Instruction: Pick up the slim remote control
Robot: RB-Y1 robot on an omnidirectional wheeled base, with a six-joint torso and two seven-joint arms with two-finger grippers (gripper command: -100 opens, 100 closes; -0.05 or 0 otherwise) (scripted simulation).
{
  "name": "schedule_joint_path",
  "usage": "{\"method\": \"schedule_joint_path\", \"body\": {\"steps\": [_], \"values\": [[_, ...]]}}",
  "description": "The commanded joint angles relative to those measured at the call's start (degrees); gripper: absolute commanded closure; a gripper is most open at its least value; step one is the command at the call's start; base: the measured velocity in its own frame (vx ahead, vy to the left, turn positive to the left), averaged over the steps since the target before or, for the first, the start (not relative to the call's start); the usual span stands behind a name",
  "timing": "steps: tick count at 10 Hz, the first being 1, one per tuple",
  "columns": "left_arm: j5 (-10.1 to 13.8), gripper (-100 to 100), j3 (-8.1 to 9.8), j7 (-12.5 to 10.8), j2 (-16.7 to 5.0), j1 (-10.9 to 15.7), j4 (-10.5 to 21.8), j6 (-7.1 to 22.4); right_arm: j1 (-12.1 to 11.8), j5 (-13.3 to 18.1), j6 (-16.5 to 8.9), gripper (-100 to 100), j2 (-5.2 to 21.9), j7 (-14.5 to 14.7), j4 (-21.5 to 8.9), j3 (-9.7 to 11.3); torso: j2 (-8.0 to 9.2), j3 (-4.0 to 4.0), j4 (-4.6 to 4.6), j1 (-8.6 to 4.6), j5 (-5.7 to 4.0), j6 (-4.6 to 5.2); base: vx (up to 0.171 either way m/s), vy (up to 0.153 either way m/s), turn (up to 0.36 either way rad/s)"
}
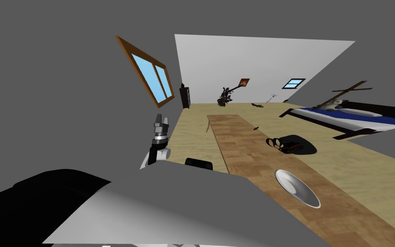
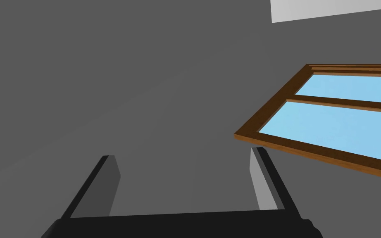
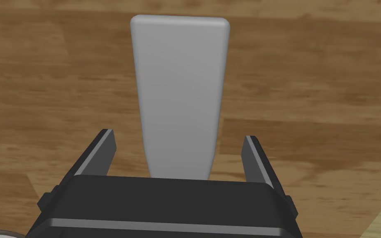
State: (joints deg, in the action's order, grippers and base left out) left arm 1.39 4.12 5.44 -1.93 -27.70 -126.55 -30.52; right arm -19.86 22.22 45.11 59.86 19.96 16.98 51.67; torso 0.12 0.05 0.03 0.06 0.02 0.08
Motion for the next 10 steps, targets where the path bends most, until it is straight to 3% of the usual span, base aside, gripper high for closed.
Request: {"method": "schedule_joint_path", "body": {"steps": [1,4,5,9,10], "values": [[0.00,0,0.00,0.00,0.00,0.00,0.00,0.00,0.15,0.36,-1.52,-100,-1.94,0.07,-0.32,-0.22,0.00,0.00,0.00,0.00,0.00,0.00,-0.010,-0.031,0.055],[0.00,0,0.00,0.00,0.00,0.00,0.00,0.00,0.03,0.44,-2.63,-100,-2.42,-0.19,0.47,-0.32,0.01,0.01,0.00,-0.20,-0.06,0.00,-0.003,-0.044,0.022],[0.00,0,0.00,0.00,0.00,0.00,0.00,0.00,0.18,0.46,-2.26,100,-2.62,0.04,0.01,-0.33,0.01,0.01,0.00,-0.09,-0.02,0.00,0.000,0.000,0.000],[0.00,0,0.00,0.00,0.00,0.00,0.00,0.00,0.16,0.46,-2.25,100,-2.62,0.02,0.08,-0.32,0.00,0.00,0.00,-0.06,-0.01,0.00,0.000,0.000,0.000],[0.00,0,0.00,0.00,0.00,0.00,0.00,0.00,0.16,0.46,-2.25,0,-2.62,0.02,0.08,-0.32,0.00,0.00,0.00,-0.06,-0.01,0.00,0.000,0.000,0.000]]}}
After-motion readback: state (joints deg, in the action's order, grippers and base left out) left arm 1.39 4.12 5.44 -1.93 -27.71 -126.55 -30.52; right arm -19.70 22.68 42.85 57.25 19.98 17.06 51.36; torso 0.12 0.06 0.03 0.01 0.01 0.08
